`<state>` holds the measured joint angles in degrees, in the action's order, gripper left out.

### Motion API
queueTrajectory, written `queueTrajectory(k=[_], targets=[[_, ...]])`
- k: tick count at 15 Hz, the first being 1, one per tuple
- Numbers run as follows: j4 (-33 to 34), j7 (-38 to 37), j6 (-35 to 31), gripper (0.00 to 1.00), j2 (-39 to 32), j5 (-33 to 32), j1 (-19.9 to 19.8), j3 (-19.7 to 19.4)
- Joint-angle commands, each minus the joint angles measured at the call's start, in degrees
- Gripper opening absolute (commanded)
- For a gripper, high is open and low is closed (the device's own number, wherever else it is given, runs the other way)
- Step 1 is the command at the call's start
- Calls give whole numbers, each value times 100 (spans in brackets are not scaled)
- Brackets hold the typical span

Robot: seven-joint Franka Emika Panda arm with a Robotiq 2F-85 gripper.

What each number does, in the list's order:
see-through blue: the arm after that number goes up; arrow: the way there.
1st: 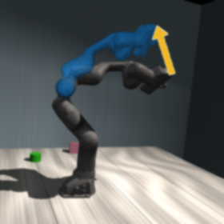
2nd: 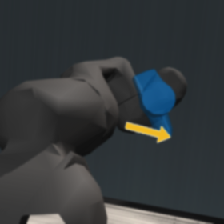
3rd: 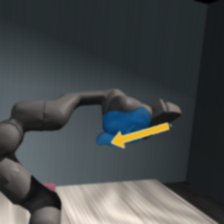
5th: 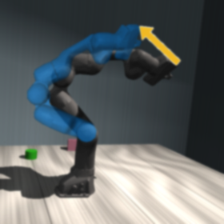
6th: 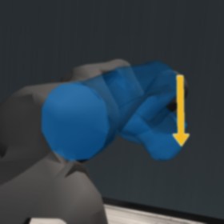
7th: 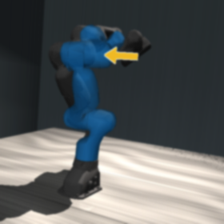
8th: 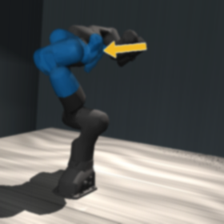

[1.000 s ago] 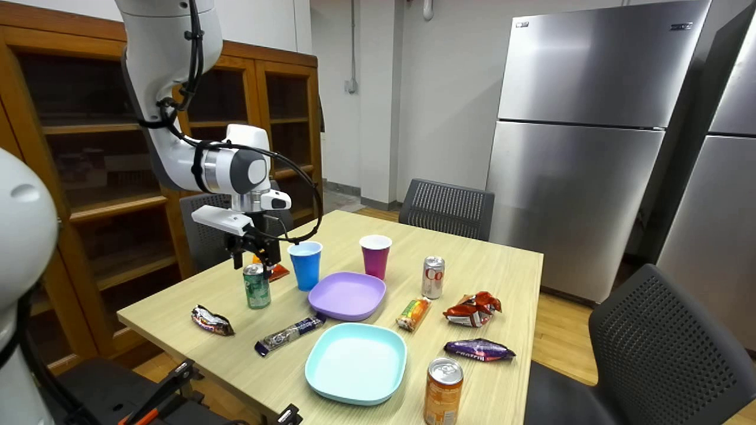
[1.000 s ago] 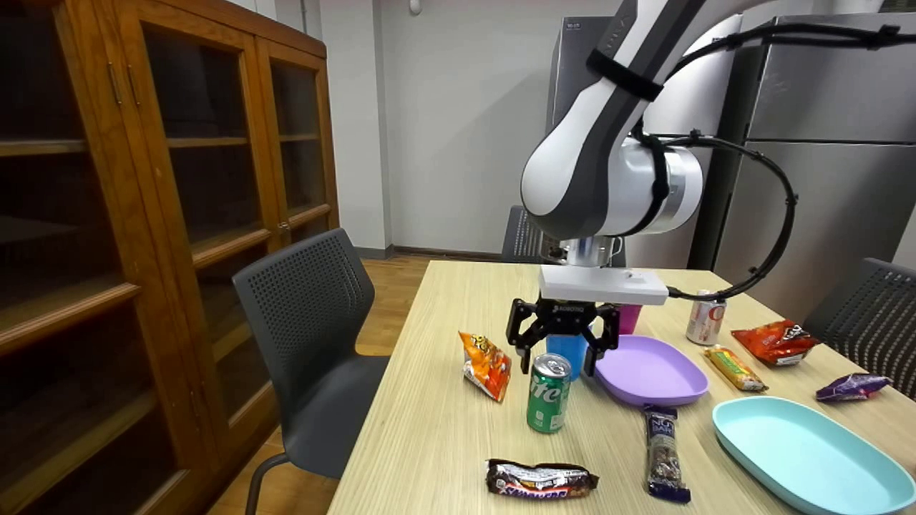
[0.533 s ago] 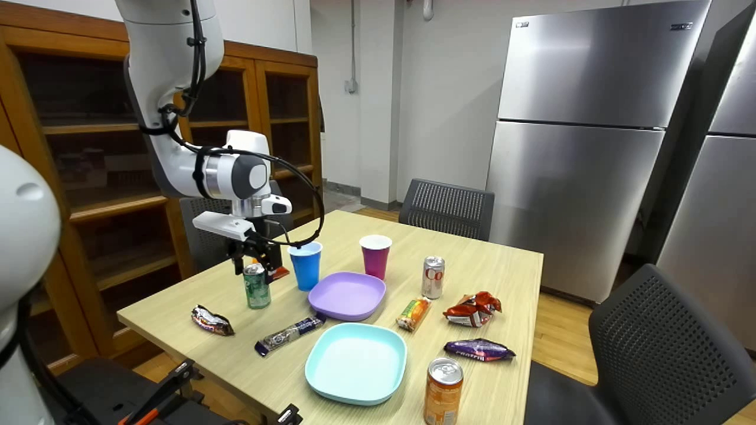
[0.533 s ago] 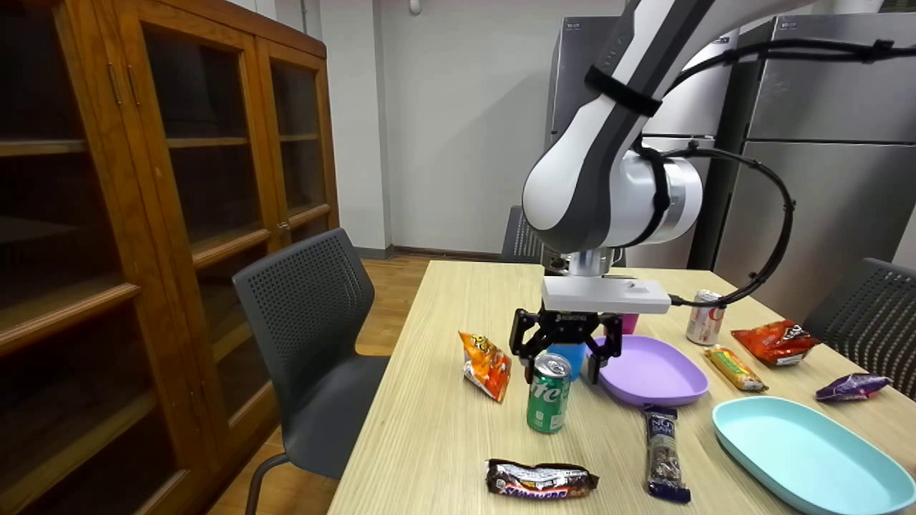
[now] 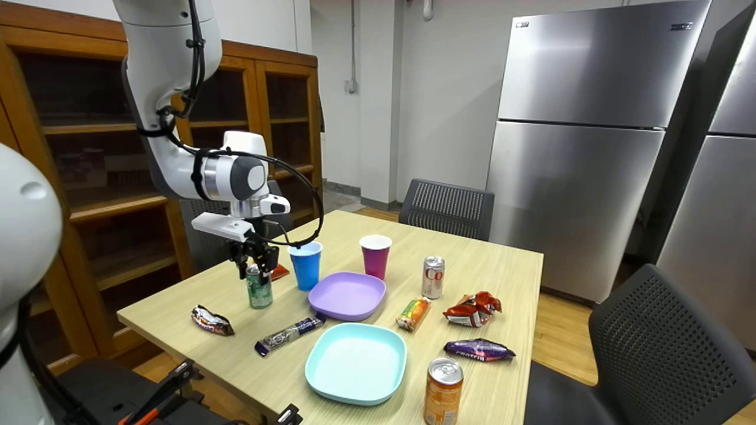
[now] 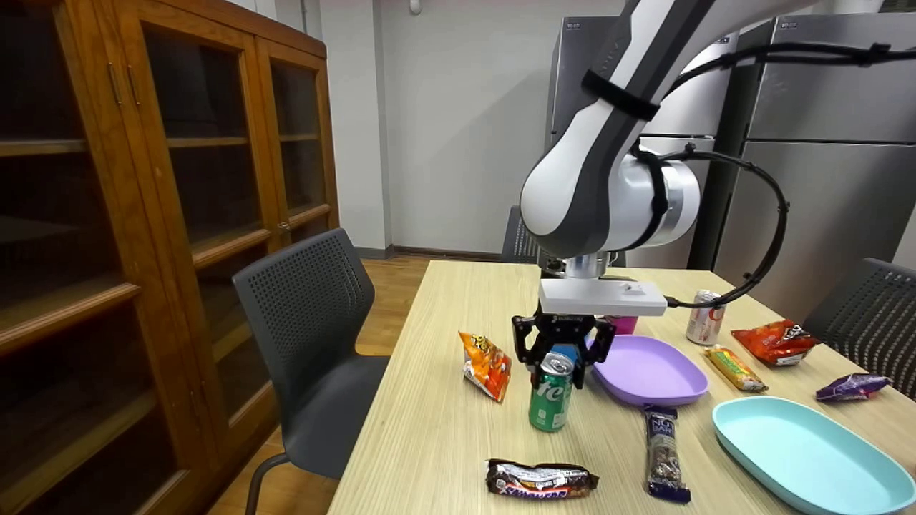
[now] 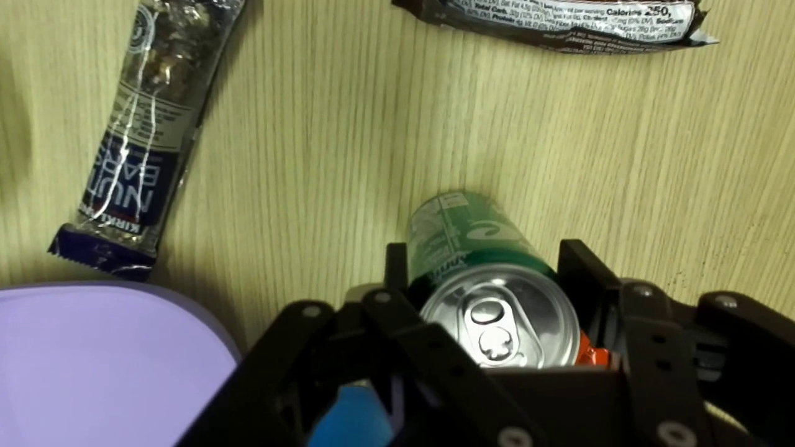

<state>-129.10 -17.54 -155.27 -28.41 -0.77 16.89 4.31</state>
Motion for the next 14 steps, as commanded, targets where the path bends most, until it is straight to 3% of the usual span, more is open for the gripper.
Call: queueTrajectory(k=[1, 14], targets=[[1, -14, -147, 37, -16, -139, 91, -138], [-486, 184, -52, 37, 780, -32, -7, 37]])
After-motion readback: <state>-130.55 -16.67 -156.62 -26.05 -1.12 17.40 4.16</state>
